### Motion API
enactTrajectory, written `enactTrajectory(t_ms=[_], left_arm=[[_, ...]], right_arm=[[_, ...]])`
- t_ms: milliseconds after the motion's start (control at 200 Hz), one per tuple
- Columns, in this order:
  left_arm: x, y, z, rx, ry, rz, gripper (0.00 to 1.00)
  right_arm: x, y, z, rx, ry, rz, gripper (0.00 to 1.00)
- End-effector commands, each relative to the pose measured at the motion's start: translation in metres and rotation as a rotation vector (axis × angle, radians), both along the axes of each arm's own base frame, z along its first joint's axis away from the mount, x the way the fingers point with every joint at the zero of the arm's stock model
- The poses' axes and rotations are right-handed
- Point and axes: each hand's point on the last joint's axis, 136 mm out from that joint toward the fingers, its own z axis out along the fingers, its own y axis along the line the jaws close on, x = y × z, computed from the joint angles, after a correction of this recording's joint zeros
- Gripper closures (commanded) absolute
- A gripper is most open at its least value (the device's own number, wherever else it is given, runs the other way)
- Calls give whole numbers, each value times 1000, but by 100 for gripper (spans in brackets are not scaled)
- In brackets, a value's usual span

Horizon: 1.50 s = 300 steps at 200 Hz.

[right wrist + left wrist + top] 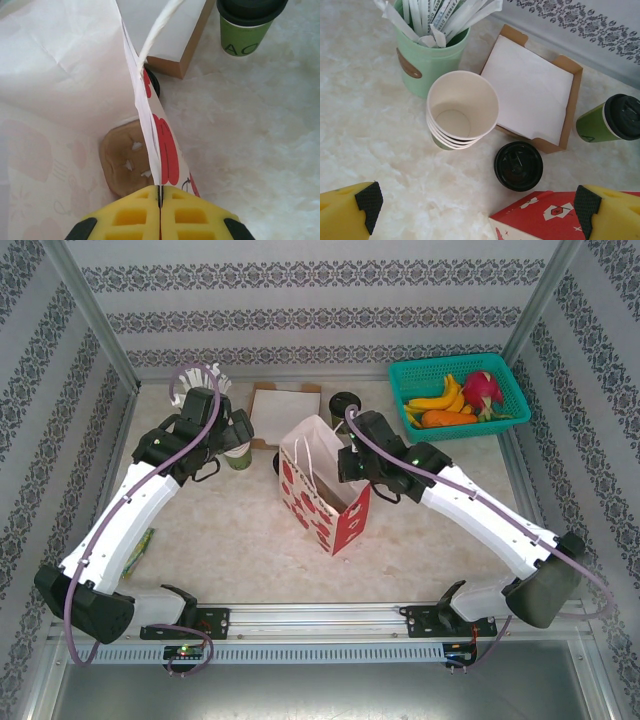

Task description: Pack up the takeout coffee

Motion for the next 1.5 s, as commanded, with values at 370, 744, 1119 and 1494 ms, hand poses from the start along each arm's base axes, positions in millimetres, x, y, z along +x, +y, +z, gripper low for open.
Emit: enactTrajectory(t_ms=[370, 744, 1119, 1494], left_arm=[[3, -2, -6, -9, 20, 22, 0], [10, -8, -9, -20, 27, 6, 0], [14, -8, -3, -23, -4, 12, 0], [16, -3, 0, -18, -25, 41, 0]], right_arm=[[1, 41, -4, 141, 33, -86, 100], [2, 56, 3, 155, 13, -15, 78], [-5, 28, 26, 104, -69, 127, 36], [-23, -11, 73, -21, -249, 212, 2]])
